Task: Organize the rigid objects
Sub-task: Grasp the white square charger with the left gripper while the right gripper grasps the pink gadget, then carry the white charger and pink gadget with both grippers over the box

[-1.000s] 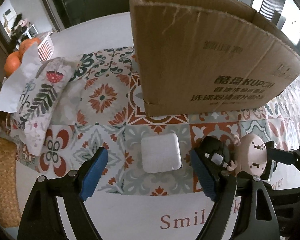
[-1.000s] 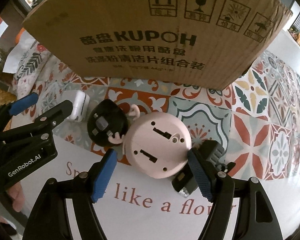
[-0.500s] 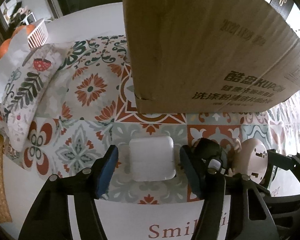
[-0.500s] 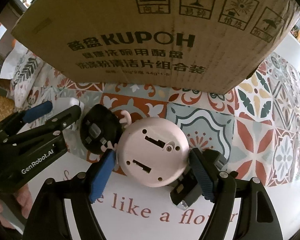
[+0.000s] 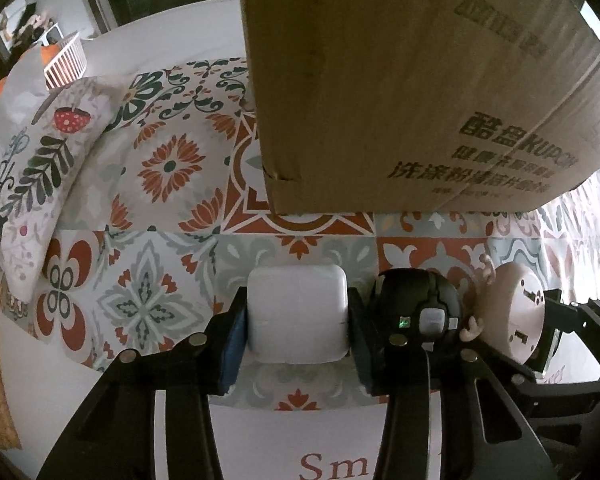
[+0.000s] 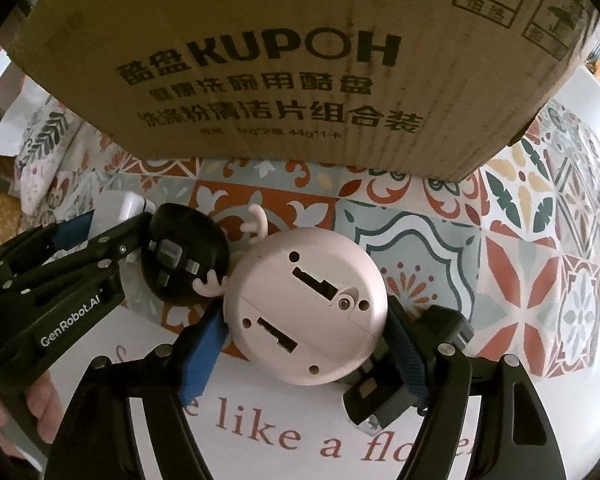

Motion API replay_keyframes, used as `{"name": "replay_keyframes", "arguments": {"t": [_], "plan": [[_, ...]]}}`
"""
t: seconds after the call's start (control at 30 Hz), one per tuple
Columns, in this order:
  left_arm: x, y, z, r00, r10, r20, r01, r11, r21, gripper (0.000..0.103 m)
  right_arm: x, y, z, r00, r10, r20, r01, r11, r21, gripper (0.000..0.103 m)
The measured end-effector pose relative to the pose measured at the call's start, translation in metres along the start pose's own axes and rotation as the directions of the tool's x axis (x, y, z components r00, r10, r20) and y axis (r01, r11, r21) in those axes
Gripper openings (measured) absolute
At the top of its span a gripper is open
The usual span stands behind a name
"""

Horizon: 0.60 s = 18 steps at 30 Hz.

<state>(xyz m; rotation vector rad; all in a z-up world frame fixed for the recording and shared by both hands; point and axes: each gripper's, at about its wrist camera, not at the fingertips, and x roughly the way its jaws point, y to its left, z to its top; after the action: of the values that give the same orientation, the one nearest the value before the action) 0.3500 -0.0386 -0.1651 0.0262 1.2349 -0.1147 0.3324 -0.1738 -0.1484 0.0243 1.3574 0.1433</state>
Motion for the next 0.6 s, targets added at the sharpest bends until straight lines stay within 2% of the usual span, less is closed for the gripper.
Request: {"name": "replay_keyframes", "arguments": {"t": [0.17, 0.23, 0.6], "plan": [[-0.011, -0.003, -0.017, 1.0, 0.019, 0.014, -0.019, 1.0, 0.015, 0.045, -0.003, -0.002, -0.002, 1.0, -0.014, 0.028, 0.014, 1.0, 0.012, 0.076], [-0.016, -0.003, -0.021, 1.0, 0.016, 0.019, -0.016, 1.0, 0.018, 0.045, -0.01, -0.013, -0.008, 0.999, -0.012, 0.035, 0.011, 1.0, 0.011, 0.076], [-0.062, -0.01, -0.033, 0.996, -0.007, 0.086, 0.002, 0.998, 0.057, 0.045, -0.043, -0.016, -0.019, 0.993, -0.013, 0.113, 0.012, 1.0, 0.005, 0.076]]}}
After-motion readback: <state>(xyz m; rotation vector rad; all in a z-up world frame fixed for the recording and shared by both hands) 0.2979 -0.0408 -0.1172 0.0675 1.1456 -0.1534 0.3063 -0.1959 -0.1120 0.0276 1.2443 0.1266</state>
